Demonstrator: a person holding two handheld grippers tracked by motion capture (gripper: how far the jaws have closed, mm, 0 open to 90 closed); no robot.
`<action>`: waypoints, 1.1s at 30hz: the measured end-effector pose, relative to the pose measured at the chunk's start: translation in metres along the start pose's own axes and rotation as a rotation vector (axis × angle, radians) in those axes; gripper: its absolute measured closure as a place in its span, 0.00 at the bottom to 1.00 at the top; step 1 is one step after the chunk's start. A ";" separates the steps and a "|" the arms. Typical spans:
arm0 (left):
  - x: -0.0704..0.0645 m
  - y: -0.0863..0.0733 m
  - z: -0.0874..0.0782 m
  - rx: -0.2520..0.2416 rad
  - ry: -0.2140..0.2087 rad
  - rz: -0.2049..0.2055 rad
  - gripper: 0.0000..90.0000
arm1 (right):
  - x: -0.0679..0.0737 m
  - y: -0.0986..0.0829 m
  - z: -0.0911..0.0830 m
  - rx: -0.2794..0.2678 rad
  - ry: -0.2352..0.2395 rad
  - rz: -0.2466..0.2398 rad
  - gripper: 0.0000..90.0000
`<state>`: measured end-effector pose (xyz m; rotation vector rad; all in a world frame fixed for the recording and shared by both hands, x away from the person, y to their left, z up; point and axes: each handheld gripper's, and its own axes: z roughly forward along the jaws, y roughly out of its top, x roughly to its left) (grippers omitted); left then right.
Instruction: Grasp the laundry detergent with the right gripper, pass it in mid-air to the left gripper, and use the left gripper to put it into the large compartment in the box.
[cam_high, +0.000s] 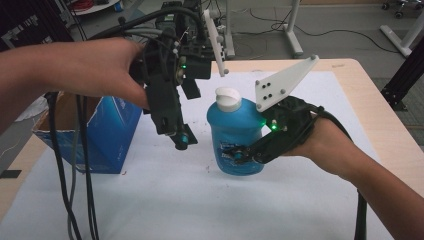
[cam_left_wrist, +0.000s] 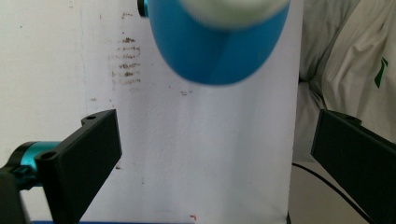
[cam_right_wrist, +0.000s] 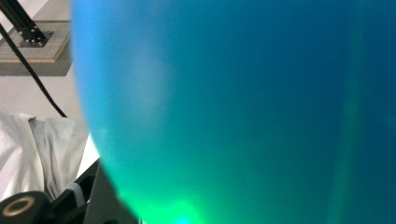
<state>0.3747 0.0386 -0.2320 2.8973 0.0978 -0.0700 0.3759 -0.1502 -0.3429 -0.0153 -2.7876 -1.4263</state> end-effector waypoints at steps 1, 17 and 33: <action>0.000 0.002 0.000 0.001 0.001 0.009 0.02 | 0.000 0.001 0.002 0.002 0.000 -0.005 0.50; 0.000 0.021 0.004 0.003 -0.011 0.040 0.02 | 0.001 0.010 0.019 0.000 0.034 -0.007 0.51; 0.002 0.028 0.010 0.025 -0.008 0.057 0.02 | 0.000 0.013 0.022 -0.007 0.061 0.027 0.51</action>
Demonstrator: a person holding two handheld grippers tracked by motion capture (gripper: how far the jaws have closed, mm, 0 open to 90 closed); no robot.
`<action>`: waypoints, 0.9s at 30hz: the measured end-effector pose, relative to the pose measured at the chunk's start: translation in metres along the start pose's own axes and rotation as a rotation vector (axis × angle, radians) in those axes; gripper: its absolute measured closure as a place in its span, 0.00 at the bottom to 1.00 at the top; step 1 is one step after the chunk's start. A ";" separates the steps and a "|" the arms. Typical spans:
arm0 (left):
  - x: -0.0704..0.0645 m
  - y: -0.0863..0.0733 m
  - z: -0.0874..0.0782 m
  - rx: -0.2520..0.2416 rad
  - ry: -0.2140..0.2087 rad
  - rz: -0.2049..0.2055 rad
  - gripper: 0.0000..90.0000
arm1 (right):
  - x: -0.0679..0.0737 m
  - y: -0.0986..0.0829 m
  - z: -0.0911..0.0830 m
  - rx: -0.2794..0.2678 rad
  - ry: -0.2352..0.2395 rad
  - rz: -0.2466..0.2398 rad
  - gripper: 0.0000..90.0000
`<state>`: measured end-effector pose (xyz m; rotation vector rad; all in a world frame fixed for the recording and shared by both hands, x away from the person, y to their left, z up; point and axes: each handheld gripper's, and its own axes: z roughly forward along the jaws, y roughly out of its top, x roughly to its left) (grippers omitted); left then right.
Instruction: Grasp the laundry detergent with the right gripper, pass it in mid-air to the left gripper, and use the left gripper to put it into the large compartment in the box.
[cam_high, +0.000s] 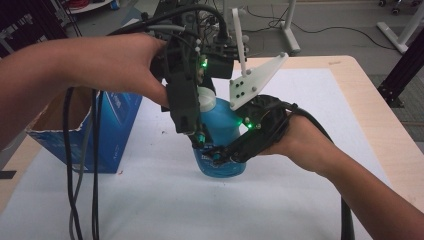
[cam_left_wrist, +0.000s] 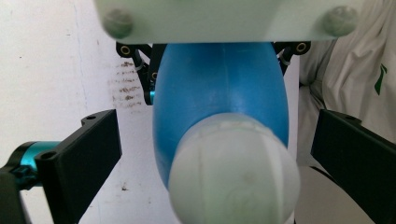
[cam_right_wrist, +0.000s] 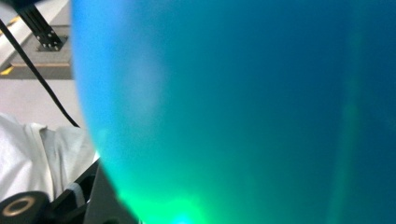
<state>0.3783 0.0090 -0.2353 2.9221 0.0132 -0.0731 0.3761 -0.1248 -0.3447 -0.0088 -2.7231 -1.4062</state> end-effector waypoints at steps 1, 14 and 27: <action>0.000 0.000 0.001 0.002 0.000 0.002 0.02 | 0.000 0.000 0.000 -0.004 -0.003 -0.001 0.51; 0.002 0.002 0.004 0.007 0.005 0.033 0.07 | 0.000 0.001 -0.001 -0.014 0.001 0.001 0.51; 0.002 0.002 0.006 0.012 -0.001 0.056 0.23 | 0.000 0.001 -0.001 -0.018 0.004 0.002 0.51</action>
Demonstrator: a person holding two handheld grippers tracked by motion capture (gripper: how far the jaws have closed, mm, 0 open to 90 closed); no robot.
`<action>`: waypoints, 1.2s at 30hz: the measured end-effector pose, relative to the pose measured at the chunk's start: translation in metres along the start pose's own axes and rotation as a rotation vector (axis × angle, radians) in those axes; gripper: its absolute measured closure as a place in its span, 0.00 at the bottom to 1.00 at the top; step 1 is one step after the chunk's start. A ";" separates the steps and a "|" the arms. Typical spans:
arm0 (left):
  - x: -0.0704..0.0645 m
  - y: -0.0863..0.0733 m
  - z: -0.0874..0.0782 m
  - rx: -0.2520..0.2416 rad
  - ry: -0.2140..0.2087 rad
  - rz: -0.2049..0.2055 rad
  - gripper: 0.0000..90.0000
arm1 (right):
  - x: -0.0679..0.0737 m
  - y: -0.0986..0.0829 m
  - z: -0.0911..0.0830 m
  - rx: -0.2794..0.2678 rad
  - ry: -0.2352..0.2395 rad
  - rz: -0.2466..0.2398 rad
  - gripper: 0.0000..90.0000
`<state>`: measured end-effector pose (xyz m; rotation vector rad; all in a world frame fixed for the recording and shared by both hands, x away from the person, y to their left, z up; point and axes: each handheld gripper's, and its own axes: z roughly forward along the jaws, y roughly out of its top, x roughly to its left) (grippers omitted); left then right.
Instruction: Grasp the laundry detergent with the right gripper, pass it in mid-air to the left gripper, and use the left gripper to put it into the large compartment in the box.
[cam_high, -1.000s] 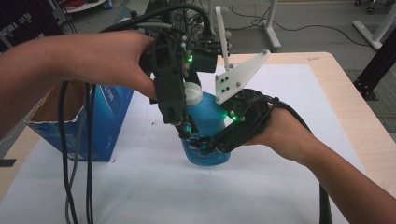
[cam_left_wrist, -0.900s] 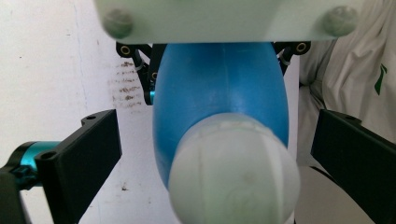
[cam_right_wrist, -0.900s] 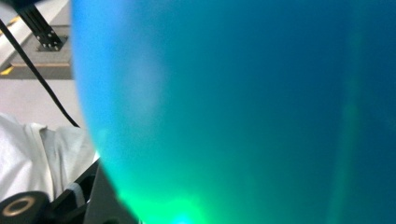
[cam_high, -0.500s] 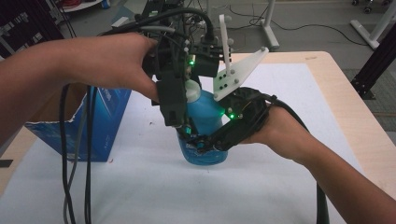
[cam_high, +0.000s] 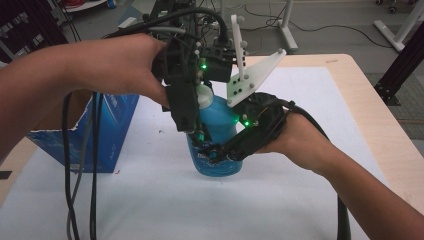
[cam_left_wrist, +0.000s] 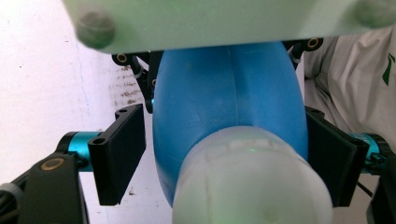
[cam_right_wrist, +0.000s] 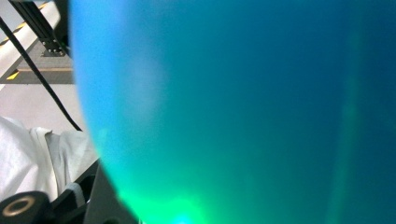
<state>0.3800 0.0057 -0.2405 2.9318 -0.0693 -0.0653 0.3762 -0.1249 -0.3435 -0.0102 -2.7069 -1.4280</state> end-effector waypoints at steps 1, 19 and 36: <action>0.000 0.000 0.000 0.000 -0.002 0.002 0.24 | 0.000 0.000 0.000 -0.001 0.001 0.001 0.51; -0.001 -0.001 0.000 -0.013 -0.019 0.022 0.39 | 0.000 0.000 0.001 0.002 0.005 -0.001 0.51; -0.003 0.001 -0.005 -0.004 -0.019 0.017 0.41 | 0.001 0.001 0.001 -0.006 0.011 -0.010 0.50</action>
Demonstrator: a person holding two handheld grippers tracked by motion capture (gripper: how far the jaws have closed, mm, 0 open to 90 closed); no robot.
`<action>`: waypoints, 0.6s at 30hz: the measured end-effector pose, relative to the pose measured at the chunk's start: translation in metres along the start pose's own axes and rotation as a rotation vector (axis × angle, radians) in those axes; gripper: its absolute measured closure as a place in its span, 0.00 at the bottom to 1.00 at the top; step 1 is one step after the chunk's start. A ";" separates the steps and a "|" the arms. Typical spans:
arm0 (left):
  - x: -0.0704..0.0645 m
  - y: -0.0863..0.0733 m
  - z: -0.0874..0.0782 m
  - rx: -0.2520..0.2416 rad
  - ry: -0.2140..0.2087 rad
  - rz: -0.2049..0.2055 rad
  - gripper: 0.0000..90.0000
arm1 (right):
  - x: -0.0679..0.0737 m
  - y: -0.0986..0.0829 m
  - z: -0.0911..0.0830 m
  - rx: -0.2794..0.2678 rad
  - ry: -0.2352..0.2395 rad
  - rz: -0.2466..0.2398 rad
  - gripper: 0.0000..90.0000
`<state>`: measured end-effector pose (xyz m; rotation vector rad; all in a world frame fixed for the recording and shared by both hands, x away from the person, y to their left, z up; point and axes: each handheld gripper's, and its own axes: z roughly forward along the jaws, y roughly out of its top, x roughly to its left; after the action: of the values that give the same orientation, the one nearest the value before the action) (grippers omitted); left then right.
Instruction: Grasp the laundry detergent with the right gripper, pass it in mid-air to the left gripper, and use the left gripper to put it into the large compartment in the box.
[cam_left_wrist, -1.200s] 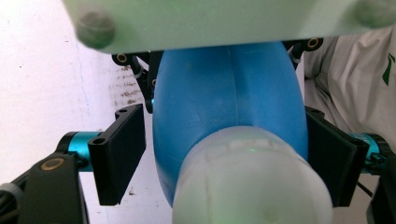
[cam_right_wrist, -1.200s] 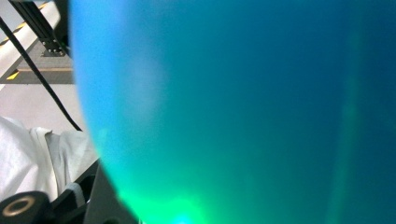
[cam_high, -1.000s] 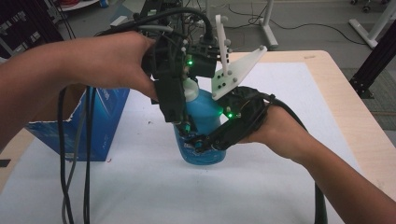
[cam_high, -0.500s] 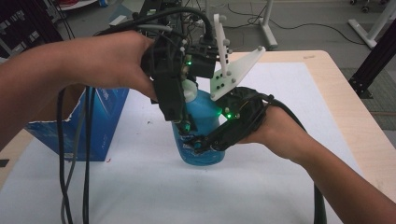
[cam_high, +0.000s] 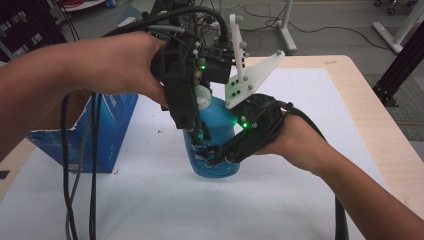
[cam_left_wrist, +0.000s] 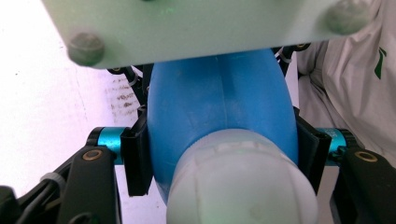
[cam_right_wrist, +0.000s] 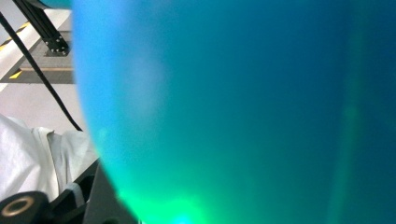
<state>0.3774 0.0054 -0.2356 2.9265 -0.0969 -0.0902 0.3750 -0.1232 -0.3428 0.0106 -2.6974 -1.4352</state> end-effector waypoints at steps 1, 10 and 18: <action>0.000 0.001 -0.001 0.002 -0.002 -0.003 0.41 | 0.000 0.000 0.000 -0.005 0.005 0.000 0.50; 0.000 -0.003 -0.007 0.033 0.015 -0.017 0.41 | 0.002 -0.002 -0.008 0.002 -0.030 0.054 0.11; 0.004 -0.017 -0.029 0.037 0.046 -0.069 0.41 | -0.005 -0.012 -0.029 0.063 -0.088 0.152 0.11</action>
<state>0.3841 0.0279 -0.2113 2.9671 0.0102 -0.0321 0.3816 -0.1536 -0.3367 -0.2531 -2.7435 -1.3372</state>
